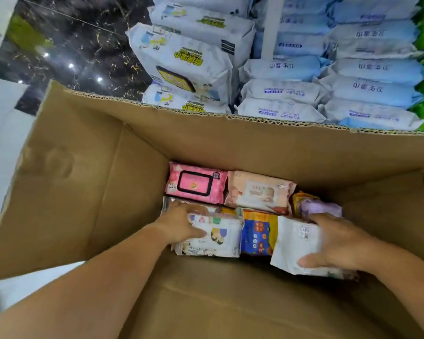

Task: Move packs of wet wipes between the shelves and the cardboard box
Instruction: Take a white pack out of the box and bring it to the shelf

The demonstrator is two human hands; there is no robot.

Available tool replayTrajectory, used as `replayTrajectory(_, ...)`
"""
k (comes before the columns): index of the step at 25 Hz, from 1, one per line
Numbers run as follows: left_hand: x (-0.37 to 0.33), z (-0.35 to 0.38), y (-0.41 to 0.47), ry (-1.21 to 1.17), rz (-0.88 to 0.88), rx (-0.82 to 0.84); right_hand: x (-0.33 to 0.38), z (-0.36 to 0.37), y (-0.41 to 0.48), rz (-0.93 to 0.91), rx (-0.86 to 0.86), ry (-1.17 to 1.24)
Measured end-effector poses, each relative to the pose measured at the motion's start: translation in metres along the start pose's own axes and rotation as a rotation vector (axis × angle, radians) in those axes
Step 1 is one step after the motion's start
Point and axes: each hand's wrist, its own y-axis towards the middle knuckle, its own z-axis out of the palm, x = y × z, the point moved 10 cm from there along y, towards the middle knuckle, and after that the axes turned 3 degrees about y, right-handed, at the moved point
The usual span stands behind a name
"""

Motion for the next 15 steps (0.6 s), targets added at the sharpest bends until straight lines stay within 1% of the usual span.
replayTrajectory(3, 0.014, 0.007, 0.019, -0.114, -0.053, 0.095, -0.002, 0.010, 0.017, -0.026, 0.145, 0.124)
replayTrajectory(5, 0.024, 0.015, 0.025, -0.284, -0.103, 0.169, 0.003, 0.019, 0.023, -0.029, 0.253, 0.179)
replayTrajectory(7, 0.025, 0.019, 0.023, -0.370, -0.109, 0.175, 0.007, 0.019, 0.025, -0.006, 0.279, 0.162)
replayTrajectory(9, 0.021, 0.012, 0.018, -0.362, -0.111, 0.115, 0.011, 0.013, 0.024, 0.015, 0.240, 0.092)
replayTrajectory(12, 0.016, -0.019, -0.002, -0.355, -0.114, -0.059, 0.023, -0.004, 0.008, -0.001, 0.075, 0.006)
replayTrajectory(13, 0.015, -0.030, -0.013, -0.378, -0.114, -0.095, 0.026, -0.012, -0.001, 0.001, 0.009, 0.046)
replayTrajectory(14, 0.014, -0.038, -0.024, -0.406, -0.103, -0.114, 0.028, -0.021, -0.010, 0.005, -0.063, 0.151)
replayTrajectory(15, 0.013, -0.047, -0.037, -0.436, -0.085, -0.128, 0.030, -0.032, -0.021, 0.008, -0.142, 0.310)
